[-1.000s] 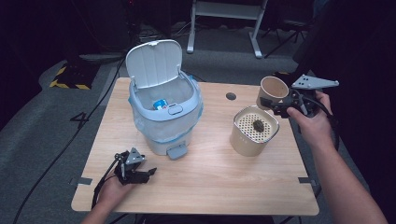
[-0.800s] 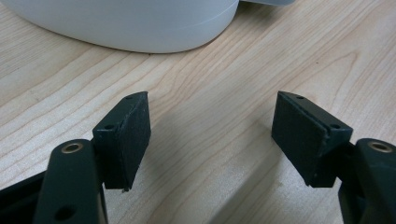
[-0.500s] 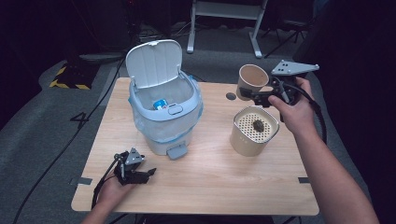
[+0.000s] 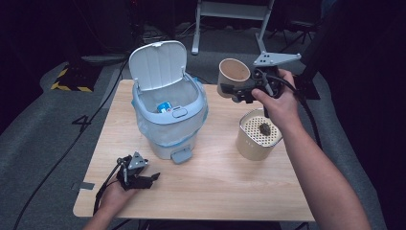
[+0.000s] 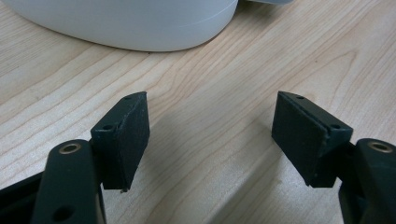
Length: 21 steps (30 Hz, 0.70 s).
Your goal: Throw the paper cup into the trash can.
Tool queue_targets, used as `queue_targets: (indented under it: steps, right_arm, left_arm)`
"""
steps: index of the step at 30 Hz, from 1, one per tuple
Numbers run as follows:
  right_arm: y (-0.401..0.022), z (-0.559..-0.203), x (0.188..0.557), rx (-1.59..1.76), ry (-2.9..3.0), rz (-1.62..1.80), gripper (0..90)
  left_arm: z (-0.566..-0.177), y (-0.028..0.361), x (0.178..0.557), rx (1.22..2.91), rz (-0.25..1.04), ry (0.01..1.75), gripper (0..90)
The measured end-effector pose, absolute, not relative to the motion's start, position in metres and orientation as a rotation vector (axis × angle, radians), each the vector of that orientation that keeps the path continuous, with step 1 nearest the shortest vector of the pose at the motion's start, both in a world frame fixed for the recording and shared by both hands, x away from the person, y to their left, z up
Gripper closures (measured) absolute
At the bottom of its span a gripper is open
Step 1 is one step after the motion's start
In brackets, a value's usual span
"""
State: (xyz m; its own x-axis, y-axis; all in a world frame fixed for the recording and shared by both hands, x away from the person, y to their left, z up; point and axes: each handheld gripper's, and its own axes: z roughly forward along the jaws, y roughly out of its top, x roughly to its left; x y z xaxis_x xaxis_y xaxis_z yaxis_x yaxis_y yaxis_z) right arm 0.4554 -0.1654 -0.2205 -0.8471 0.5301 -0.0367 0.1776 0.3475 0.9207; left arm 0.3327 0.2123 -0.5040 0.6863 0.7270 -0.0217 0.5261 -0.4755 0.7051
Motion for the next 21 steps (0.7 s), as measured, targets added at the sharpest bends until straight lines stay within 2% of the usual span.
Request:
queue_targets:
  steps: [21]
  right_arm:
    - [-0.091, -0.221, 0.479, 0.570, 2.336, 1.556, 31.3]
  left_arm:
    - [-0.504, 0.212, 0.332, 2.189, 0.368, 0.961, 26.8]
